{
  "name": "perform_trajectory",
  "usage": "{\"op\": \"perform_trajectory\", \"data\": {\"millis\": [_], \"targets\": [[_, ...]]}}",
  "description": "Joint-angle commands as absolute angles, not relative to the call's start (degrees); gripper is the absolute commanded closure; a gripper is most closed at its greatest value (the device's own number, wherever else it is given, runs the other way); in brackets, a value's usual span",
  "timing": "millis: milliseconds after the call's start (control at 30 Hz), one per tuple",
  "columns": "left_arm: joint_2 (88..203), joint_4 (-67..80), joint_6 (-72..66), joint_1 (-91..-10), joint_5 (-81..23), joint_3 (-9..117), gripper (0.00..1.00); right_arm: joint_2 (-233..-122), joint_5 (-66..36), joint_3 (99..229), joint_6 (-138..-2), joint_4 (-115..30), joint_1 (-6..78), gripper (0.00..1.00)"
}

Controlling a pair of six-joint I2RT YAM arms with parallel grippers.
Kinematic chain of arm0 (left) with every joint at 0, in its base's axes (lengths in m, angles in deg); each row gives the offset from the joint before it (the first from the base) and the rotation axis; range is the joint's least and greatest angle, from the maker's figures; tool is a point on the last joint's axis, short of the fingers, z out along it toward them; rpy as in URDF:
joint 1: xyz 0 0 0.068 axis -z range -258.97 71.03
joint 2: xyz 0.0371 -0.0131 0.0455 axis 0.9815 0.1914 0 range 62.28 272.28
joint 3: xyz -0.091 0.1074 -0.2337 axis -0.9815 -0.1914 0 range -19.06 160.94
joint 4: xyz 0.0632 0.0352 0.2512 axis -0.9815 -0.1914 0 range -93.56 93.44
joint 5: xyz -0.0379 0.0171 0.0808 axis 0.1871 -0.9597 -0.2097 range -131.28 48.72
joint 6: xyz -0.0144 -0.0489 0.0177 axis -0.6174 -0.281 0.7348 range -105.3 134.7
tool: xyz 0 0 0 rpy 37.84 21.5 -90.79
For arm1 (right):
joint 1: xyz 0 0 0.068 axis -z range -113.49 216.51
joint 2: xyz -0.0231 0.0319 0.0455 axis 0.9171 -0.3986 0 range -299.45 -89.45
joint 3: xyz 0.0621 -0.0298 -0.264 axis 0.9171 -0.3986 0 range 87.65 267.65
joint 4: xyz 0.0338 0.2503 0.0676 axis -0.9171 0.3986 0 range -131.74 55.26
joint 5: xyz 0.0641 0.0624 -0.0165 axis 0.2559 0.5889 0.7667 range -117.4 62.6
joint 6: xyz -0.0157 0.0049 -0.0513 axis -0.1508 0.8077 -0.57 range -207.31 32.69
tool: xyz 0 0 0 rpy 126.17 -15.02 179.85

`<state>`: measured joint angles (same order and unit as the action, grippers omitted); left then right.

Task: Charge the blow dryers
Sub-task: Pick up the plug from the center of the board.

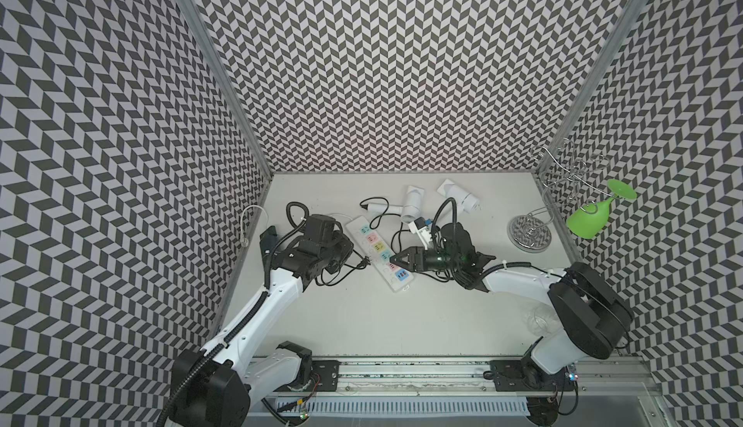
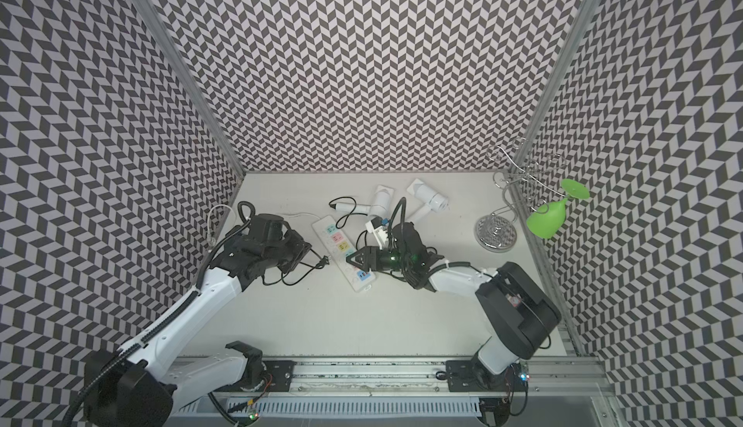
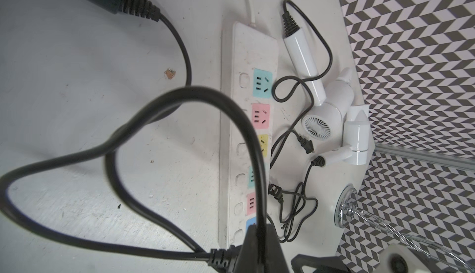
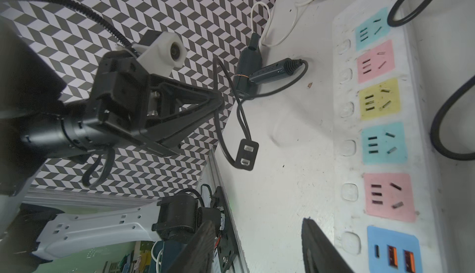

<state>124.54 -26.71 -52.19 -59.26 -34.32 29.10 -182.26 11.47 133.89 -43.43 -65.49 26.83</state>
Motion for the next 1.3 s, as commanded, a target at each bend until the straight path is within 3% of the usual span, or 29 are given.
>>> {"op": "perform_trajectory", "data": {"millis": [0, 367, 767, 867, 1267], "targets": [[122.85, -22.92, -50.79, -59.8, -34.52, 28.2, 1.0, -185.32, 10.73, 138.8, -41.05, -66.53, 25.58, 0.44], [121.4, -22.69, -49.82, -60.15, -33.87, 27.92, 1.0, -192.47, 7.75, 147.0, -40.23, -61.07, 23.23, 0.47], [117.16, -20.86, -49.11, -61.45, -32.75, 25.69, 1.0, -192.13, 6.3, 138.51, -30.34, -69.72, 22.05, 0.33], [116.49, -20.92, -48.03, -62.67, -31.2, 26.28, 1.0, -190.14, 0.12, 140.46, -38.46, -60.69, 20.65, 0.33], [112.09, -17.45, -41.09, -72.54, -15.36, 29.62, 1.0, -183.29, -7.87, 137.22, -76.25, -65.87, 18.0, 0.44]]}}
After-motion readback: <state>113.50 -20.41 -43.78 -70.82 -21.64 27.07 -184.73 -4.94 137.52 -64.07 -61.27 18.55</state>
